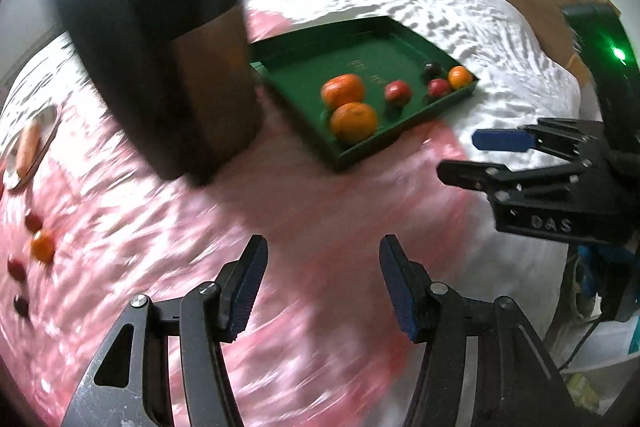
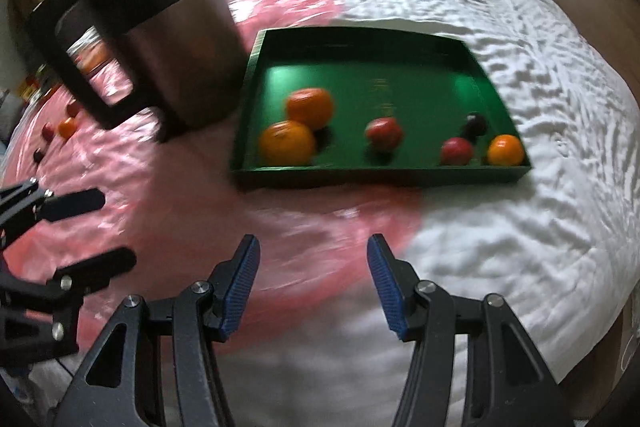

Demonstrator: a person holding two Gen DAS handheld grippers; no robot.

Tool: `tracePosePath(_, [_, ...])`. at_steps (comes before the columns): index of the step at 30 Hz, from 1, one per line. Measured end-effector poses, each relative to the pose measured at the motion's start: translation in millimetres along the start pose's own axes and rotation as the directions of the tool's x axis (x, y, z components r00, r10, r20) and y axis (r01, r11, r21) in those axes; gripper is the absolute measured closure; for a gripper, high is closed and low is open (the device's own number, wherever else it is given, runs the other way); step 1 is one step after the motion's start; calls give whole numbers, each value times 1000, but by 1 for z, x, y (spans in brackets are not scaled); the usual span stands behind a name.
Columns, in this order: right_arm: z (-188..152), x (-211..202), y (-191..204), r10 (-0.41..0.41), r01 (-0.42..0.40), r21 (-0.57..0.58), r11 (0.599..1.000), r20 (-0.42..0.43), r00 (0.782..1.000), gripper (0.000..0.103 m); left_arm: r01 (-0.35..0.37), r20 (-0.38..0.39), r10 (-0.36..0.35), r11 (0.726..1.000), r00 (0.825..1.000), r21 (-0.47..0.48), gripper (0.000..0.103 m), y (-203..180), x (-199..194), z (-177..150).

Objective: Organize fruits
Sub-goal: 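Withdraw both open grippers from the tray back toward the fruit, then grasp an orange with the right gripper while the left gripper grasps a dark plum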

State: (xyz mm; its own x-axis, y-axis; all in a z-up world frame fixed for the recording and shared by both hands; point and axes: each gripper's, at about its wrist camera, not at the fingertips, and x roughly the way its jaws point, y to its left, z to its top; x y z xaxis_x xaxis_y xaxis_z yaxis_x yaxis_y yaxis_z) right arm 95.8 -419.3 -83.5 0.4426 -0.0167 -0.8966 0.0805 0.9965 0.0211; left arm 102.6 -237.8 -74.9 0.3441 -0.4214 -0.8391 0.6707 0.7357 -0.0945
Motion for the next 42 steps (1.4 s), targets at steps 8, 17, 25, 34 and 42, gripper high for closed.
tracePosePath(8, [-1, 2, 65, 101, -103, -84, 991, -28, 995, 0, -83, 4, 84, 991, 996, -102, 51, 53, -25, -33])
tracePosePath(17, [8, 3, 140, 198, -205, -192, 960, -56, 979, 0, -187, -21, 188, 949, 982, -253, 51, 121, -57, -80])
tracePosePath(25, [43, 8, 209, 298, -294, -284, 913, -33, 954, 0, -312, -38, 325, 859, 945, -405, 51, 209, -82, -107])
tracePosePath(34, [94, 43, 291, 396, -377, -344, 860, -17, 918, 0, -326, -32, 370, 770, 928, -549, 51, 300, -87, -122])
tracePosePath(42, [115, 84, 325, 394, -385, -354, 852, -49, 918, 0, -334, -40, 382, 749, 923, -573, 51, 336, -70, -125])
